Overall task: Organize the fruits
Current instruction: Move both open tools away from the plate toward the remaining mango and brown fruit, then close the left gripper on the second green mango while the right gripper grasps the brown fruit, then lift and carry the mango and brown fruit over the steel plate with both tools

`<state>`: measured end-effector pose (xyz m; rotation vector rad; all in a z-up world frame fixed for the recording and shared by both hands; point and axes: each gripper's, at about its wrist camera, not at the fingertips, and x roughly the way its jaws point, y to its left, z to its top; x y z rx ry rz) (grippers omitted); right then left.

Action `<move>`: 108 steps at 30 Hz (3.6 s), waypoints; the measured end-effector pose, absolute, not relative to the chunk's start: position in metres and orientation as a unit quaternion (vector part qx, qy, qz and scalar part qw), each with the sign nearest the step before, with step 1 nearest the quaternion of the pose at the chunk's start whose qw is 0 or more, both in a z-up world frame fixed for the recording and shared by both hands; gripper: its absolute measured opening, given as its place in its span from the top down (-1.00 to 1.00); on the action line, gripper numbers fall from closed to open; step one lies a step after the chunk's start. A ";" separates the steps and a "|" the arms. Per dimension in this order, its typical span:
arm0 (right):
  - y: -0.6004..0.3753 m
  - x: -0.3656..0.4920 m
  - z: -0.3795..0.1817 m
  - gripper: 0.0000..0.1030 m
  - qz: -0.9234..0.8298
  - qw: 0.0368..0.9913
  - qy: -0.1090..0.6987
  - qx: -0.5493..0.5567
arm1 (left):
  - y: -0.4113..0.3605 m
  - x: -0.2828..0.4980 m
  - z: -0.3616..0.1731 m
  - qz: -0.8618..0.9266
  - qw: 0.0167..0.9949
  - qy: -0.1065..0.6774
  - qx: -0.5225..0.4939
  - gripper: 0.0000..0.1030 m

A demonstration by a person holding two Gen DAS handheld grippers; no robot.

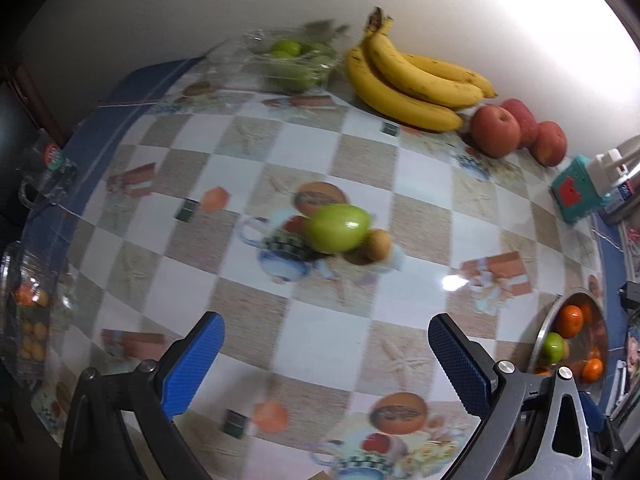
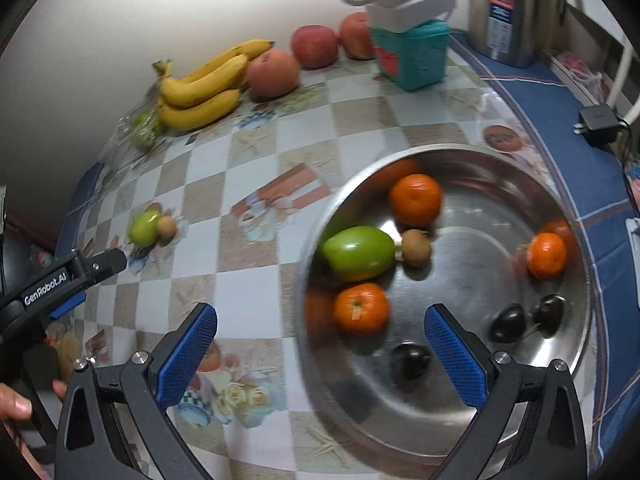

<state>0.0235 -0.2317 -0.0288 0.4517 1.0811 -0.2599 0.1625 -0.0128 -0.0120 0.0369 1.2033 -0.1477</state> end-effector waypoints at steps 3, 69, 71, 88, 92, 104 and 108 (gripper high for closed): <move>-0.222 0.029 -0.032 -1.00 -0.118 0.825 0.516 0.199 | 0.003 0.167 -0.011 -0.044 0.826 0.561 0.028 -1.00; -0.131 0.195 -0.078 0.52 0.038 0.826 0.525 0.202 | 0.018 0.247 -0.064 -0.161 0.794 0.575 -0.113 -0.48; -0.132 0.195 -0.079 0.53 0.039 0.824 0.525 0.208 | 0.015 0.247 -0.064 -0.162 0.795 0.574 -0.108 -0.46; -0.159 0.161 -0.076 0.54 0.023 0.820 0.522 0.233 | -0.010 0.242 -0.076 -0.178 0.789 0.584 -0.070 -0.11; -0.170 0.154 -0.077 0.54 0.015 0.815 0.525 0.245 | -0.013 0.241 -0.076 -0.176 0.795 0.577 -0.061 -0.02; -0.173 0.128 -0.069 0.54 0.010 0.812 0.528 0.250 | 0.001 0.233 -0.074 -0.189 0.786 0.580 -0.097 0.00; -0.174 0.115 -0.063 0.54 0.008 0.811 0.525 0.258 | 0.001 0.222 -0.066 -0.195 0.783 0.580 -0.106 0.00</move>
